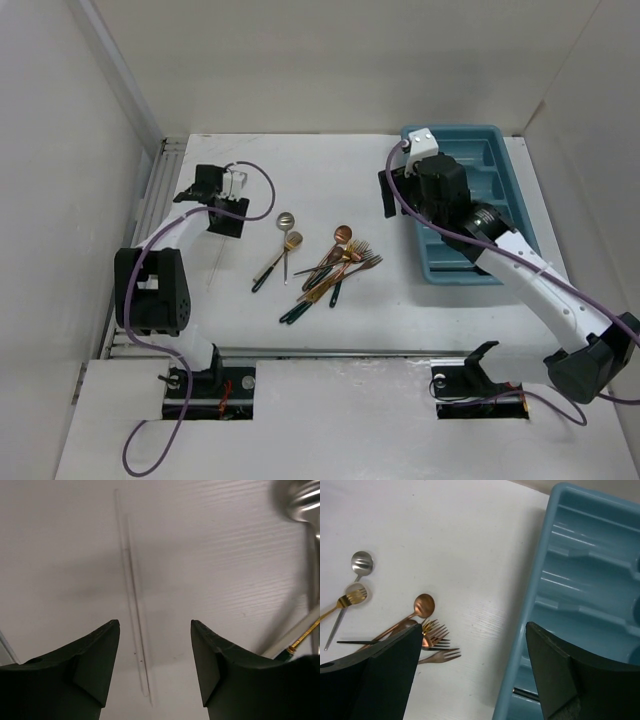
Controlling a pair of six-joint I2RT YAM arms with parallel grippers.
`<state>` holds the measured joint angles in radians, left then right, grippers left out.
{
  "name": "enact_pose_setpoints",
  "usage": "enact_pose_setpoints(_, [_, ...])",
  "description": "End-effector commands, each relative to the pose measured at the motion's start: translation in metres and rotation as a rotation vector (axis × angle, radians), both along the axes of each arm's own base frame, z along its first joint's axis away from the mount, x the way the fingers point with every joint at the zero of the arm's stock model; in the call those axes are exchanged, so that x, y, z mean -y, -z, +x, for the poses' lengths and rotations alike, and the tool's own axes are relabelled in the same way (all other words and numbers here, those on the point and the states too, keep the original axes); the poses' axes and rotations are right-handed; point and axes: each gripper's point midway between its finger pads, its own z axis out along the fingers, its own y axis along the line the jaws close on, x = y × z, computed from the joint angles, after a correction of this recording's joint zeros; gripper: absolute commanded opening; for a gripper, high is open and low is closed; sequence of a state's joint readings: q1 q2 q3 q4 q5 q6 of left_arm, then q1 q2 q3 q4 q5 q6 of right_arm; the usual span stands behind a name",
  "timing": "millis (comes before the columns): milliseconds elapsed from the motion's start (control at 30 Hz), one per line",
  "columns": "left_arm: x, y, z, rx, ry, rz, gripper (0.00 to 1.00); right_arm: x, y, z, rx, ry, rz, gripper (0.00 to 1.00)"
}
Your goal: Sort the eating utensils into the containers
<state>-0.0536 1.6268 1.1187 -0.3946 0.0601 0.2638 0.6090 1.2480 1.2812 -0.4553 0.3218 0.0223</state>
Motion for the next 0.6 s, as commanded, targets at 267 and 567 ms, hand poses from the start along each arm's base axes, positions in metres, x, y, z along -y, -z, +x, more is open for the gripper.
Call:
enact_pose_setpoints(267, [0.134, -0.016, -0.036, -0.073, 0.562, -0.277, 0.48, -0.006, 0.002, 0.005, -0.031, 0.059, 0.047, 0.73])
enact_pose_setpoints(567, [0.126, 0.012, -0.047, -0.105, 0.567, -0.122, 0.22, -0.005, 0.004, 0.002, -0.040, 0.050, 0.045, 0.69])
